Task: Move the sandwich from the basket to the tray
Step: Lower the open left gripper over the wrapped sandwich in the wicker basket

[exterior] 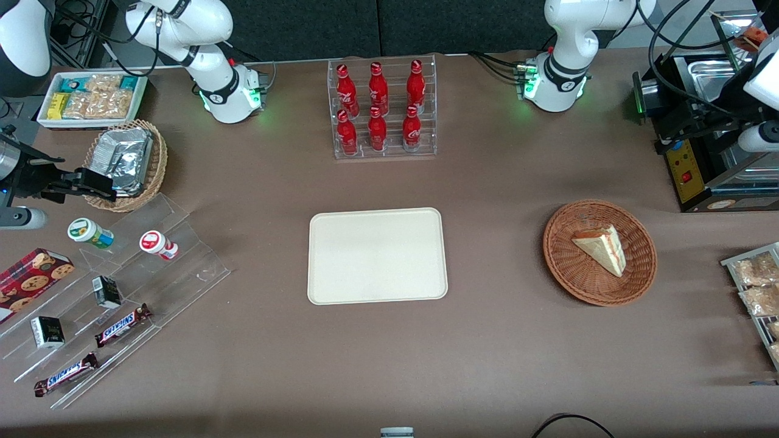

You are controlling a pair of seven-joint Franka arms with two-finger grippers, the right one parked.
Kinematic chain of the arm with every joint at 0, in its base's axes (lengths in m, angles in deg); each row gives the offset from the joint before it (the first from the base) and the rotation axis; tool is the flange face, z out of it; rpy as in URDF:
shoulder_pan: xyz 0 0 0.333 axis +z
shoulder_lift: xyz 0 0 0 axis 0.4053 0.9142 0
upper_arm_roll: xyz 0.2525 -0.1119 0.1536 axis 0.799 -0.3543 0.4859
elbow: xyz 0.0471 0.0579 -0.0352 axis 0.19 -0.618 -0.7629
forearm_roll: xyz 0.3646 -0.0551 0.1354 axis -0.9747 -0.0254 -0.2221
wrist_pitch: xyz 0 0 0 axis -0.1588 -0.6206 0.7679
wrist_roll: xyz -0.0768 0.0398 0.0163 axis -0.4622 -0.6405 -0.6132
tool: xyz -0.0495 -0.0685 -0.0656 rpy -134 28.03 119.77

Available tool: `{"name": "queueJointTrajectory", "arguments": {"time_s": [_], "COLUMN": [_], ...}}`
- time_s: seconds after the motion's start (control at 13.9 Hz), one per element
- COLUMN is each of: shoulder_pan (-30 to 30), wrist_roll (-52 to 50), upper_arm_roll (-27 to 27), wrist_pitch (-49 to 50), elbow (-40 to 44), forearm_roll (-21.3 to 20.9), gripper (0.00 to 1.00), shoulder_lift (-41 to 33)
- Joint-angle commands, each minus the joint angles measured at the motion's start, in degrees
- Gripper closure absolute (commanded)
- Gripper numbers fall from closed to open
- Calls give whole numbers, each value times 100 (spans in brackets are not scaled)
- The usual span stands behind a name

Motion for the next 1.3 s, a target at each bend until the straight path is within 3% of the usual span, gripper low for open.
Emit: {"name": "queueJointTrajectory", "arguments": {"time_s": [0.0,0.58,1.08,1.23], "shoulder_pan": [-31,258,444,444], "wrist_roll": [45,-261,-2475,-2906], "upper_arm_roll": [17,52,52,52], "wrist_pitch": [221,-146,-2131,-3087], "elbow": [69,-237,-2046,-2845], "forearm_roll": [19,-394,-394,-403], "gripper": [0,0,0,0], "shoulder_lift": [2,494,504,425]}}
